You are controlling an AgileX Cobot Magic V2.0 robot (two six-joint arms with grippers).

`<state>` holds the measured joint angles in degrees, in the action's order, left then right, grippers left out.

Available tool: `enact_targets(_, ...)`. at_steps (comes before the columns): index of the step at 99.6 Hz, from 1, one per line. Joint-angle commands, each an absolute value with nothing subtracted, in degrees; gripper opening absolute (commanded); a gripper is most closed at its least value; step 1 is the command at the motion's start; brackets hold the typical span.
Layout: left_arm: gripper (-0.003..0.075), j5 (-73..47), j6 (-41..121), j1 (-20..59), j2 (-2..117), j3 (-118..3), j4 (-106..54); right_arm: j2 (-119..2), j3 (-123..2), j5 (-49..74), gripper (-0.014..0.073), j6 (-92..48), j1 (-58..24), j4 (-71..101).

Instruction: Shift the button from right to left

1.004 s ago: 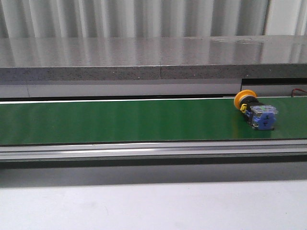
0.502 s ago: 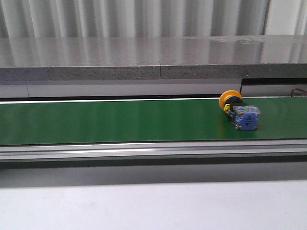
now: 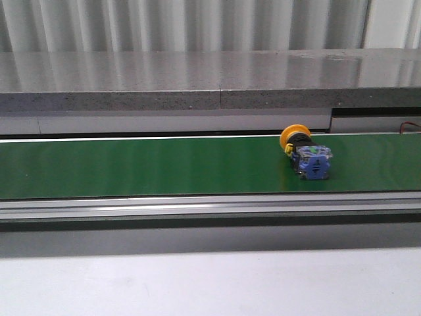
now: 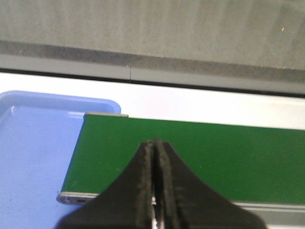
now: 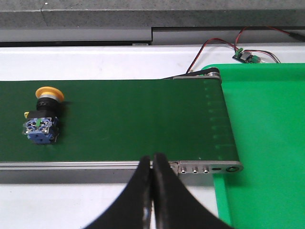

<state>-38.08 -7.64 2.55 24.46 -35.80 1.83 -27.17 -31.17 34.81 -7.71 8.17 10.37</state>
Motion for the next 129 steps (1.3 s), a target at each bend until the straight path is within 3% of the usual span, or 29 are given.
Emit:
enact_targets(1,-0.002,-39.56,-8.18,3.04,30.12,-40.94,1.38,-27.38,-32.46,30.62,-0.0067,-8.17,8.1,10.61)
enact_targets(33,-0.002,-46.95,-8.18,3.04,40.85,-42.86,1.38,-27.38,-32.46,30.62,-0.0067,-8.17,8.1,10.61)
enact_targets(64,-0.0004,-47.29,-8.18,3.04,43.35,-42.86,1.38,-27.38,-32.46,30.62,-0.0067,-8.17,8.1,10.61)
enact_targets(74,0.0097,-47.29,-8.18,3.04,43.35,-42.86,1.38,-27.38,-32.46,30.62,-0.0067,-8.17,8.1,10.61)
enact_targets(81,0.0225,-47.19,-8.18,3.04,43.35,-42.86,1.38,-27.38,-32.46,30.62,-0.0067,-8.17,8.1,10.61)
enact_targets(93,0.0575,-46.96,-8.18,3.04,43.35,-42.86,1.38,-27.38,-32.46,30.62,-0.0067,-8.17,8.1,10.61)
enact_targets(100,0.0723,-46.69,-8.18,3.04,43.35,-42.86,1.38,-27.38,-32.46,30.62,-0.0067,-8.17,8.1,10.61)
enact_targets(110,0.0657,-45.96,-8.18,3.04,43.35,-42.86,1.38,-27.38,-32.46,30.62,-0.0067,-8.17,8.1,10.61)
enact_targets(129,0.0652,-44.38,-8.18,3.04,43.35,-42.86,1.04,-27.38,-32.46,30.62,-0.0067,-8.17,8.1,10.61)
